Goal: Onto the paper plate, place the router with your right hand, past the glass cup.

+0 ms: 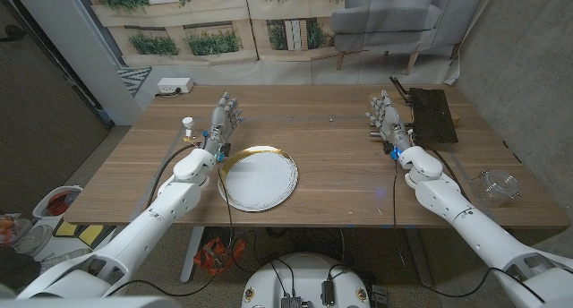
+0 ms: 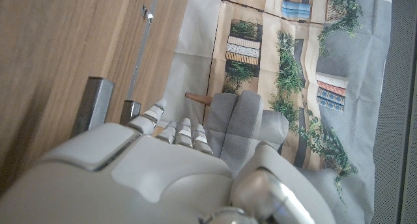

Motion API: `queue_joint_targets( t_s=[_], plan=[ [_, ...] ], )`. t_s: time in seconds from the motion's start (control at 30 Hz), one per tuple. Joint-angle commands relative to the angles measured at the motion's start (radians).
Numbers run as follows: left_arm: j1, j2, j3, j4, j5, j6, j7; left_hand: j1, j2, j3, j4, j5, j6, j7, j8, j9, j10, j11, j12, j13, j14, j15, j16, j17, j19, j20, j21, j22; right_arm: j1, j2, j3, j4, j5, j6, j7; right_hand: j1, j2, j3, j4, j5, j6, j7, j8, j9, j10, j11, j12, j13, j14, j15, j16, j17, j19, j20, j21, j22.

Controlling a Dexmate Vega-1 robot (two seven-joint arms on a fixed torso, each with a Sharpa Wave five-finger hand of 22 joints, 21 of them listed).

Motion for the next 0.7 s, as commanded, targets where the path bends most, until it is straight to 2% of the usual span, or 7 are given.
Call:
queue_joint_targets(
  t_s=[0.03,0.33,0.7],
  plan=[
    [0.03,-0.098,-0.133,-0.012,0.103,0.054,-0.068,0.0,0.114,0.006,-0.001,0.004,-0.15,-0.001,0.007,0.003,-0.217,-0.002,0.006,0.003,-0.211,0.001,0.007,0.005,-0.087,0.004,0.004,0.004,-0.009,0.015,0.016,-0.003,-0.015,-0.01,-0.005,0.006,-0.001,0.008,-0.001,0.006,0.01,0.001,0.005,0.003,0.01,-0.003,0.001,0.003,-0.012,-0.003,0.005,0.005,0.009,0.0,0.006,0.001],
    [0.034,-0.156,-0.198,-0.012,0.169,0.083,-0.11,0.0,0.114,0.005,-0.001,0.004,-0.149,-0.001,0.007,0.003,-0.218,-0.001,0.006,0.003,-0.211,0.002,0.007,0.005,-0.087,0.004,0.003,0.004,-0.005,0.022,0.023,0.0,-0.023,-0.002,0.01,0.006,-0.001,0.008,-0.001,0.006,0.011,0.0,0.005,0.003,0.011,0.0,0.0,0.003,-0.011,0.001,0.005,0.005,0.009,0.001,0.006,0.001],
    [0.031,-0.201,-0.242,0.0,0.219,0.098,-0.137,-0.001,0.114,0.004,-0.001,0.004,-0.149,-0.002,0.007,0.003,-0.22,-0.001,0.005,0.003,-0.211,0.002,0.007,0.005,-0.087,0.004,0.003,0.004,-0.003,0.022,0.03,-0.006,-0.024,0.003,0.026,0.006,-0.002,0.009,-0.001,0.006,0.01,0.001,0.005,0.003,0.01,-0.003,-0.001,0.003,-0.011,0.001,0.005,0.005,0.009,0.002,0.006,0.001]
  ],
)
